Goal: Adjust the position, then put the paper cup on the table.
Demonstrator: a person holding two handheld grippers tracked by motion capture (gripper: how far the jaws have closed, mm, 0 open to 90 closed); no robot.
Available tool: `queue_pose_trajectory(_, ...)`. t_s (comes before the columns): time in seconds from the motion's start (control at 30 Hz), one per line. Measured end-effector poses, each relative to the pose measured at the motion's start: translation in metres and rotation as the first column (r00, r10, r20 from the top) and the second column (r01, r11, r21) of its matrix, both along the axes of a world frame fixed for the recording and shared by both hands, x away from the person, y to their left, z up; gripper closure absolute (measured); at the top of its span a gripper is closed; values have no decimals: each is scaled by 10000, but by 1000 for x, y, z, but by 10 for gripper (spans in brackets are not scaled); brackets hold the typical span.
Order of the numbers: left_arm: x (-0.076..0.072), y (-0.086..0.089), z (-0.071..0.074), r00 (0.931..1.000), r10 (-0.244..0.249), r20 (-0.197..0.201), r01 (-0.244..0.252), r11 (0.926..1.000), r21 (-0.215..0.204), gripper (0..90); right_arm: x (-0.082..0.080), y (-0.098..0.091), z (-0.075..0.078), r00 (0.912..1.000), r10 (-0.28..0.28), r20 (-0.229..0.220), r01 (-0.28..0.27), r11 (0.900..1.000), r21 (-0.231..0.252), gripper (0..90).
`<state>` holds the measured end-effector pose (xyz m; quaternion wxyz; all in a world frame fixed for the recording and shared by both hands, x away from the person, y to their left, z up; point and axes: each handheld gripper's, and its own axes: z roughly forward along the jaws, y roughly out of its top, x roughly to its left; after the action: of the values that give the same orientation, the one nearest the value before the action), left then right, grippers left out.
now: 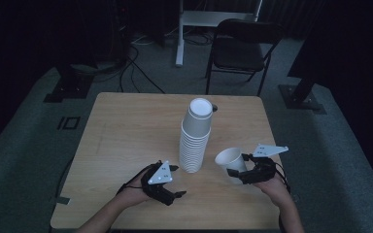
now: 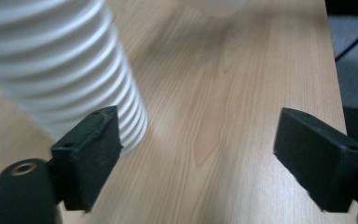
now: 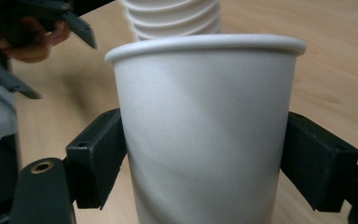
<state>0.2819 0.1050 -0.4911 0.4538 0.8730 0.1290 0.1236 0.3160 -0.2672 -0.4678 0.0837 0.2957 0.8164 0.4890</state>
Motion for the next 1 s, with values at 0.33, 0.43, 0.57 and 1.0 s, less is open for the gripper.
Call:
queue_pose_trajectory(0.33,13,61,-23,9479,2469,-2015,-2856,9387,-1932,48,0,-13,-2,9793,-1778,969,1689,9812,933,197)
queue_pose_trajectory(0.43,19,83,-29,8864,3796,-2649,-4395,8697,-2247,16,1,-15,-3,9673,-2274,1123,2146,9698,1158,197)
queue_pose_trajectory(0.57,21,106,-37,7952,5271,-2996,-5928,7798,-2012,16,3,-16,-6,9564,-2667,1194,2500,9583,1381,197)
queue_pose_trajectory(1.0,13,125,-42,6915,6585,-2969,-7197,6632,-2052,16,10,-19,-13,9378,-3262,1186,3099,9409,1365,197)
